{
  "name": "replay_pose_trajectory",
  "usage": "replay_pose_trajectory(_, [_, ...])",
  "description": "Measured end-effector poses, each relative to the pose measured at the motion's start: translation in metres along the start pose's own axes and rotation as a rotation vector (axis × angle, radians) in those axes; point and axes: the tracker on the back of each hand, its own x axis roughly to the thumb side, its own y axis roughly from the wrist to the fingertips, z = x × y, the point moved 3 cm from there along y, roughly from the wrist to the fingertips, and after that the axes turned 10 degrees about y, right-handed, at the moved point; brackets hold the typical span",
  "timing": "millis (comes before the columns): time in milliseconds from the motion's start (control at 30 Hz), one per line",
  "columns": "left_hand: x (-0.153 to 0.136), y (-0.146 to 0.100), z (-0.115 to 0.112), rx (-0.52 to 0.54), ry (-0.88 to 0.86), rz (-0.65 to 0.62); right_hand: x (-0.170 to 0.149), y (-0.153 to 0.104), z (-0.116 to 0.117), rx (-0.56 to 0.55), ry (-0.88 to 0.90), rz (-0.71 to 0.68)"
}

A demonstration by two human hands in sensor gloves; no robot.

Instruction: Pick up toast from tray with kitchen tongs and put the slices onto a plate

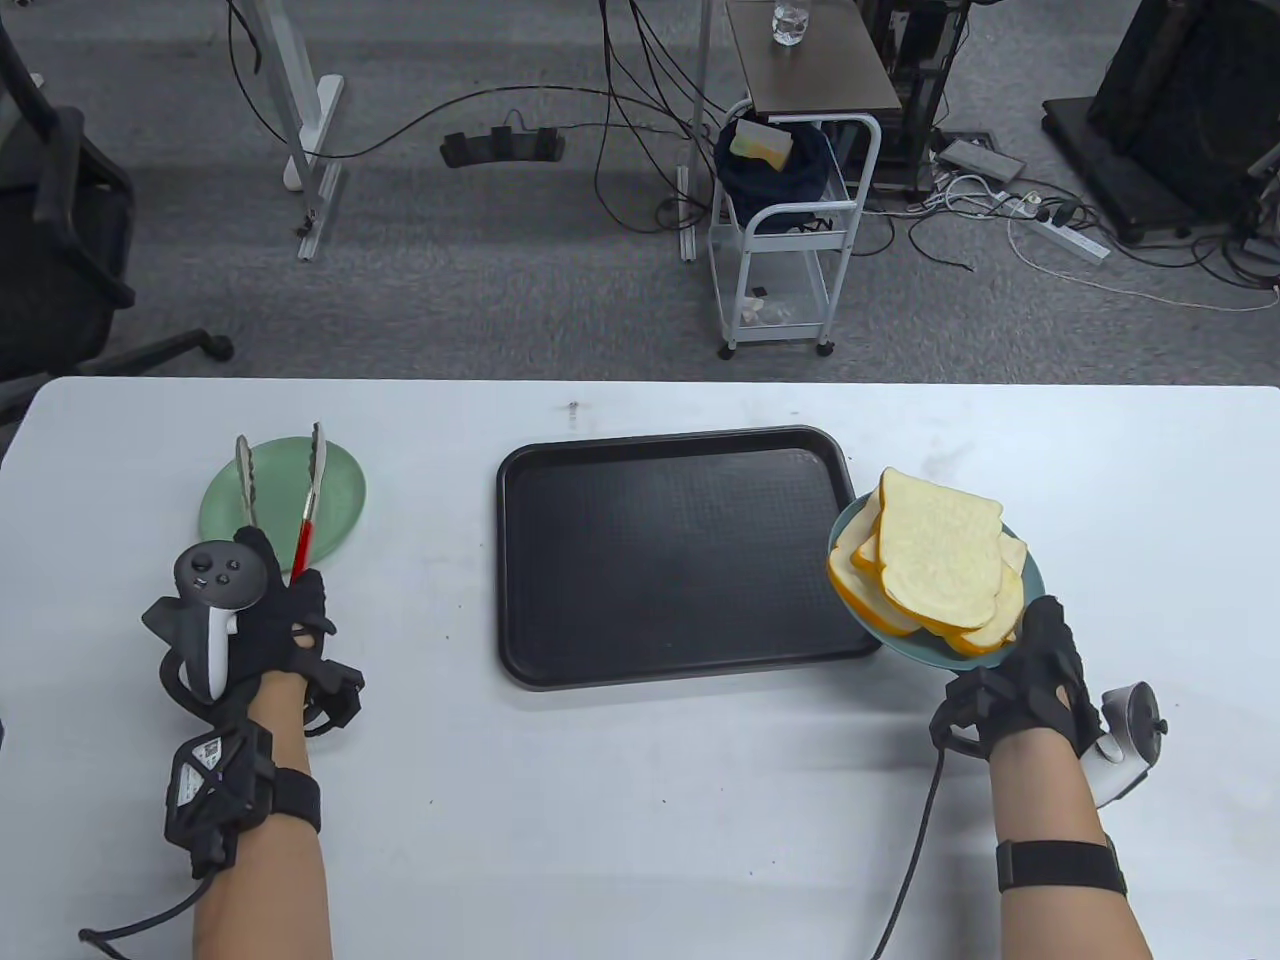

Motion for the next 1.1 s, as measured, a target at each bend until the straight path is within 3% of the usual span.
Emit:
replay_pose_trajectory(133, [-0.014, 0.024, -0.024, -0.041, -0.001, 0.039, 0.003, 0.000, -0.005, -0.019, -0.003, -0.013])
replay_pose_trajectory(300, [-0.019, 0.042, -0.038, -0.067, -0.003, 0.068, 0.005, 0.001, -0.005, -0.024, -0.012, -0.022])
replay_pose_trajectory(633, [-0.009, 0.042, -0.018, -0.036, 0.105, 0.101, 0.005, 0.000, -0.007, -0.042, -0.026, -0.028])
replay_pose_trajectory(767, [0.011, 0.017, 0.018, 0.011, 0.002, 0.036, 0.006, 0.000, -0.005, -0.027, -0.010, -0.027])
replay_pose_trajectory(867, [0.050, -0.022, 0.058, 0.122, 0.036, -0.106, 0.008, -0.002, -0.003, -0.012, 0.011, -0.024])
replay_pose_trajectory(1000, [0.106, -0.093, 0.095, 0.216, 0.018, -0.318, 0.010, -0.004, -0.002, 0.007, 0.027, -0.025])
replay_pose_trajectory(1100, [0.137, -0.145, 0.097, 0.227, -0.012, -0.446, 0.014, -0.006, -0.001, 0.018, 0.027, -0.037])
